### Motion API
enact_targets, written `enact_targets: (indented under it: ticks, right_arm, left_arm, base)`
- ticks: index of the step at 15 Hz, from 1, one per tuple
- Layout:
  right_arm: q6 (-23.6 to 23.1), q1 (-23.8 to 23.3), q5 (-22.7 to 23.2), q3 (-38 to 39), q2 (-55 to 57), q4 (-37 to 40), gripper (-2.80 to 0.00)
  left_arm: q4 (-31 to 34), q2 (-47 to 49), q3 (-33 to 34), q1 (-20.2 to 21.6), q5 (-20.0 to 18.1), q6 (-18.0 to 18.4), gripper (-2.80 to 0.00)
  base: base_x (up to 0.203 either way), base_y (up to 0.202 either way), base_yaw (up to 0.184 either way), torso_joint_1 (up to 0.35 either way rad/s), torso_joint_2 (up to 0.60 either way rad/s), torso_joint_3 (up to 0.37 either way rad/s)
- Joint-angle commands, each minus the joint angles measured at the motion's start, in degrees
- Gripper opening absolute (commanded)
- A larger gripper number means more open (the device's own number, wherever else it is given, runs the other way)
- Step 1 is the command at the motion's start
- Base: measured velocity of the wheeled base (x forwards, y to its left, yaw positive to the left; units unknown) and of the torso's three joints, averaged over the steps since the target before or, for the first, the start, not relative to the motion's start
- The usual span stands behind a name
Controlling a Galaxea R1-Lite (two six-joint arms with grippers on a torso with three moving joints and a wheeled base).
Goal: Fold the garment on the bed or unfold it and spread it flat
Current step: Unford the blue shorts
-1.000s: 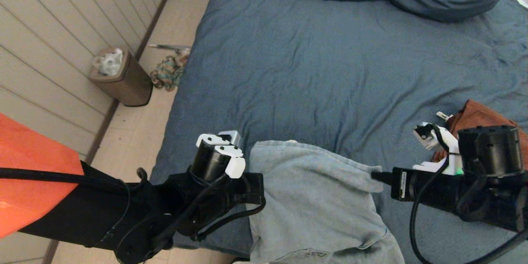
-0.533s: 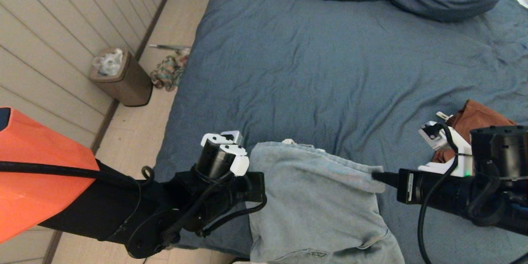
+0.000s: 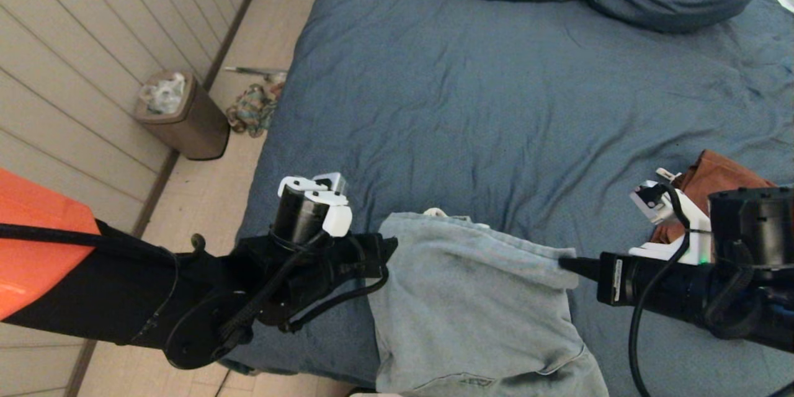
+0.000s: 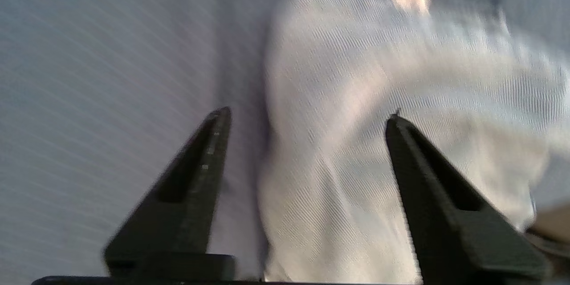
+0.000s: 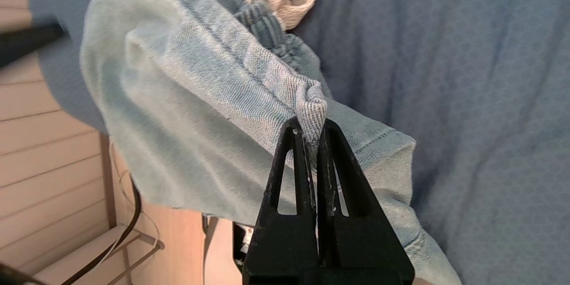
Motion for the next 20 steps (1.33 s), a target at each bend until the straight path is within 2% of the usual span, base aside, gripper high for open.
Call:
enact_targets:
  ticks: [1,3,6,8,13,18,20]
  right_arm:
    - [0.1,0.2,1.1,0.5,-2.7,0.4,-2.80]
    - [0.0,1.2,2.9,0.5,-6.9,4.3,-2.80]
    - [-2.1,4.9,5.1,-0.3,-13.0,17.8,-2.80]
    - [-4.4,6.6,5.8,0.0,-17.1,22.1,-2.80]
    - [-6.0,10.0,6.1,0.3,-26.6,38.6,-2.80]
    - [-8.1,11.4,6.0,2.2,-33.1,47.7,-2.80]
    - [-8.2,11.4,6.0,2.4,-33.2,47.7,-2.80]
  left_arm:
    - [1.3,-1.0,-2.1,3.1,-0.2,-0.2,0.00]
    - [1.8,-0.8,-2.9,3.3,-0.2,-0.2,0.00]
    - [4.4,0.3,-6.3,3.3,-0.2,-0.2,0.00]
    - [6.3,1.4,-9.0,3.3,-0.2,-0.2,0.00]
    - [7.8,1.9,-11.1,3.3,-0.3,-0.1,0.00]
    - [7.7,3.1,-11.4,3.1,-0.4,0.1,0.00]
    - [7.6,3.8,-11.0,2.3,-0.4,0.1,0.00]
  base:
    - [0.000,0.000,0.000,0.000,0.00,0.000]
    - [0.000,0.000,0.000,0.000,0.00,0.000]
    - [0.000,0.000,0.000,0.000,0.00,0.000]
    - [0.000,0.000,0.000,0.000,0.00,0.000]
    - [0.000,0.000,0.000,0.000,0.00,0.000]
    - [0.000,0.000,0.000,0.000,0.00,0.000]
    - [0.000,0.000,0.000,0.000,0.00,0.000]
